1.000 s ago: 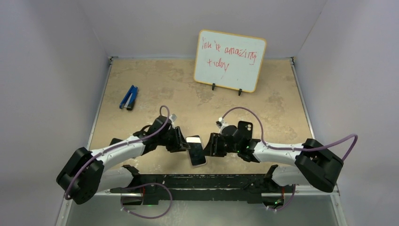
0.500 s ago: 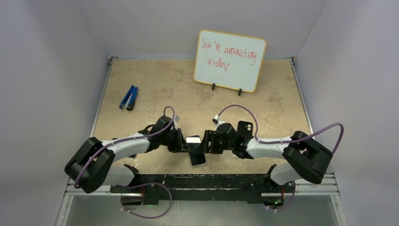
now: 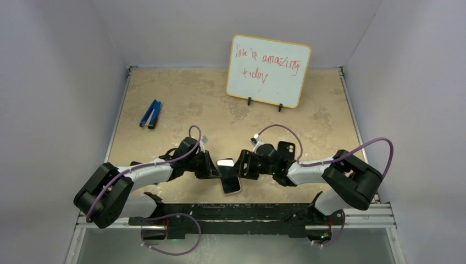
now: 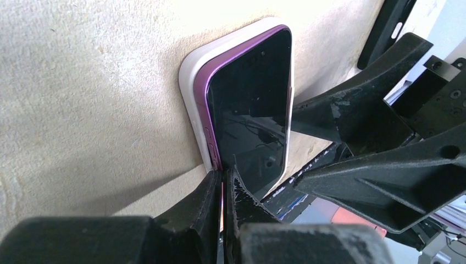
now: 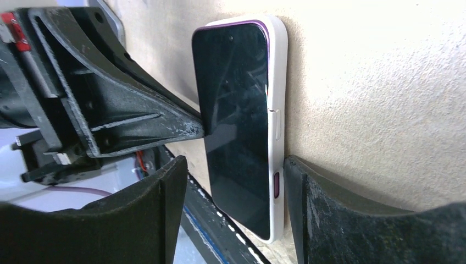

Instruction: Put the phone into the phone case

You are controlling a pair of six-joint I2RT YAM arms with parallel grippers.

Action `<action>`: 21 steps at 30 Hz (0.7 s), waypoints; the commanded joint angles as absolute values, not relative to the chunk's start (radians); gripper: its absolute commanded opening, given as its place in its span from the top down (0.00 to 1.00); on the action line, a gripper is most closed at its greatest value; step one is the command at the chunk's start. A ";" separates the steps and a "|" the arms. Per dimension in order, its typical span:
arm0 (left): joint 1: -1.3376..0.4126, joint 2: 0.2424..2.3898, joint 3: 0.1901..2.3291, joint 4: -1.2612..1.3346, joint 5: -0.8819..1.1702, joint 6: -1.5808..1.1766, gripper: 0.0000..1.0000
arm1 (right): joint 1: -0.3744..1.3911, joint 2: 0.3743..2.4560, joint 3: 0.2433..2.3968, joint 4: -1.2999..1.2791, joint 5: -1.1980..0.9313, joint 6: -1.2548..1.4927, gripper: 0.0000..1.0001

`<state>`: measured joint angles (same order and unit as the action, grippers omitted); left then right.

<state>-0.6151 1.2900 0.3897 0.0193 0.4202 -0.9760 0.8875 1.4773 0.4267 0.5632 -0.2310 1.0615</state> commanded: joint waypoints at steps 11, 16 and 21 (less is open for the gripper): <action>-0.627 1.188 0.327 0.066 0.503 -1.039 0.99 | 0.885 1.553 0.392 1.138 -0.413 1.264 0.38; -0.627 1.211 0.327 0.087 0.515 -1.039 0.99 | 0.885 1.561 0.414 1.012 -0.401 1.221 0.47; -0.627 1.193 0.331 0.086 0.503 -1.040 0.98 | 0.885 1.546 0.467 0.757 -0.361 1.112 0.50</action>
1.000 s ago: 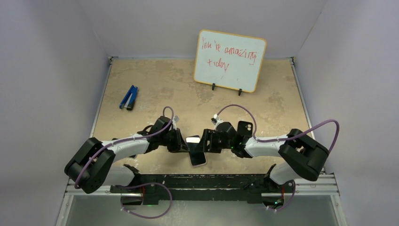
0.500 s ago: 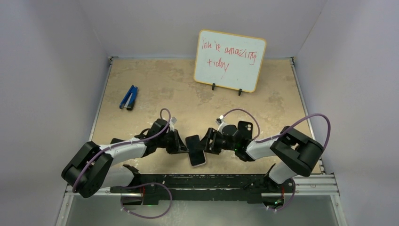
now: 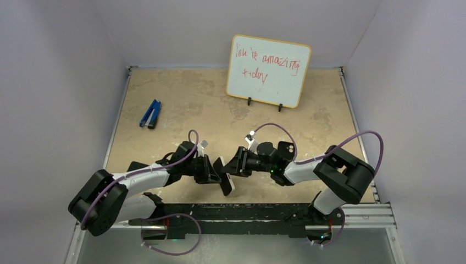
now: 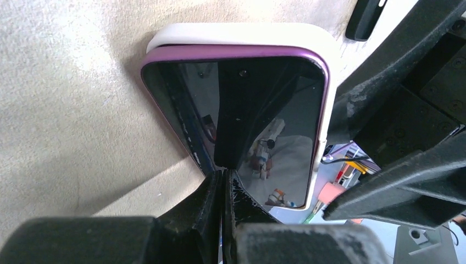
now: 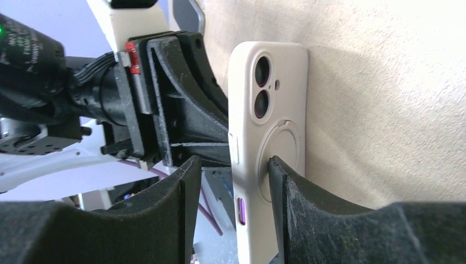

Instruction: Put the phone into the phone case

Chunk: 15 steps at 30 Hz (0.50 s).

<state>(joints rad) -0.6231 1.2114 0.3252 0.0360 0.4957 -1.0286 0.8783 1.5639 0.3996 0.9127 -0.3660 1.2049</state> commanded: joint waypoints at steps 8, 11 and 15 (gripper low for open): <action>-0.627 1.223 0.316 0.110 0.493 -1.036 0.98 | 0.885 1.557 0.477 0.696 -0.359 1.066 0.52; -0.627 1.228 0.314 0.113 0.492 -1.034 0.98 | 0.885 1.565 0.477 0.689 -0.358 1.063 0.57; -0.627 1.196 0.327 0.111 0.504 -1.018 0.90 | 0.885 1.553 0.467 0.679 -0.376 1.070 0.72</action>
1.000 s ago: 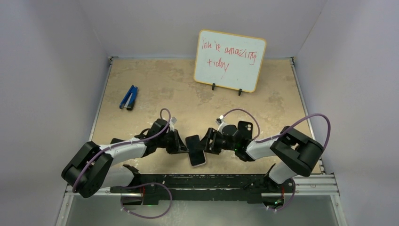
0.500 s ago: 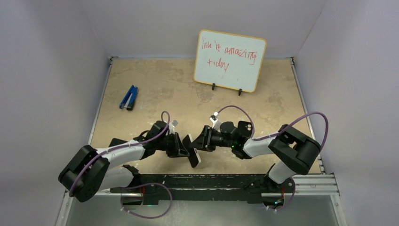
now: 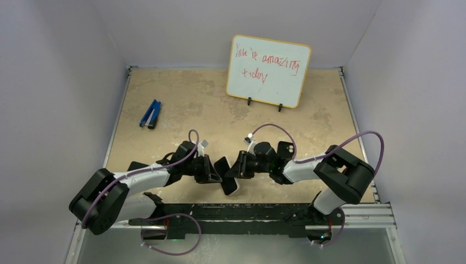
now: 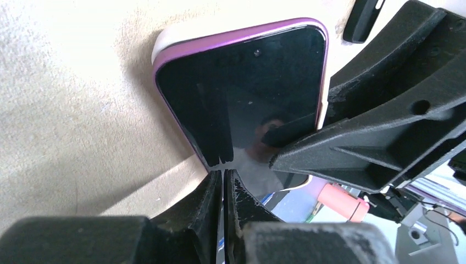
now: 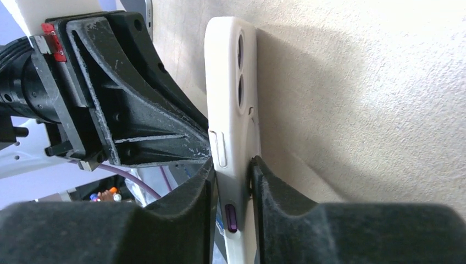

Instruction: Put the phone into the phone case

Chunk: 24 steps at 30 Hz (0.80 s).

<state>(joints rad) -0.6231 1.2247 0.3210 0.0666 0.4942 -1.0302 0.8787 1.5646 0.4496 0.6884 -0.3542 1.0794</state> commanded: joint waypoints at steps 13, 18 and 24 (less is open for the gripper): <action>-0.604 0.903 0.616 -0.264 0.405 -0.804 0.28 | 0.847 1.266 0.444 0.647 -0.352 1.090 0.94; -0.580 0.824 0.677 -0.171 0.494 -0.877 0.20 | 0.817 1.074 0.464 0.628 -0.370 1.091 0.93; -0.577 0.786 0.753 -0.216 0.499 -0.837 0.11 | 0.812 0.935 0.489 0.594 -0.356 1.094 0.92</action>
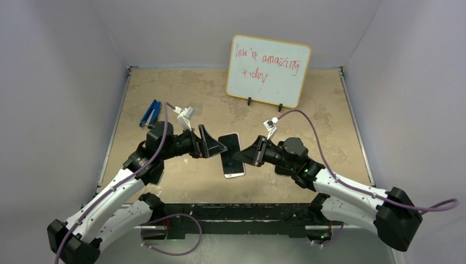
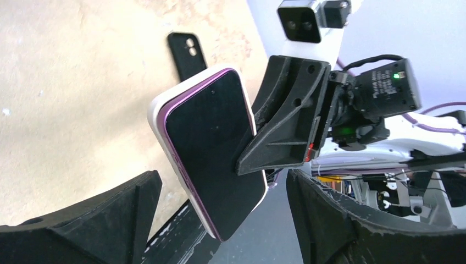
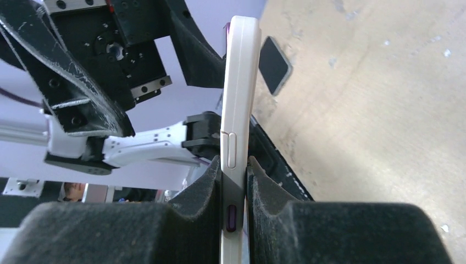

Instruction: Put the phone into the phone case

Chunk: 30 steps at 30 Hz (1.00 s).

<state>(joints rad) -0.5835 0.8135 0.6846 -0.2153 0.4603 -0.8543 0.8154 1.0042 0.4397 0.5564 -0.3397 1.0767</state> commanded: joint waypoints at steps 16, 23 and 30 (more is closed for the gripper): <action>-0.578 0.742 0.664 0.212 0.624 -1.007 0.12 | 0.813 0.846 0.487 0.787 -0.452 1.123 0.92; -0.578 0.726 0.586 0.417 0.618 -1.121 0.21 | 0.813 0.868 0.449 0.941 -0.508 1.179 0.93; -0.578 0.715 0.459 0.710 0.574 -1.308 0.31 | 0.813 0.845 0.410 0.968 -0.513 1.195 0.93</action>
<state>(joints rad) -0.5827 0.7238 0.5095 0.4587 0.5964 -1.1706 0.8158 0.8738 0.4118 0.8276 -0.4911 1.1641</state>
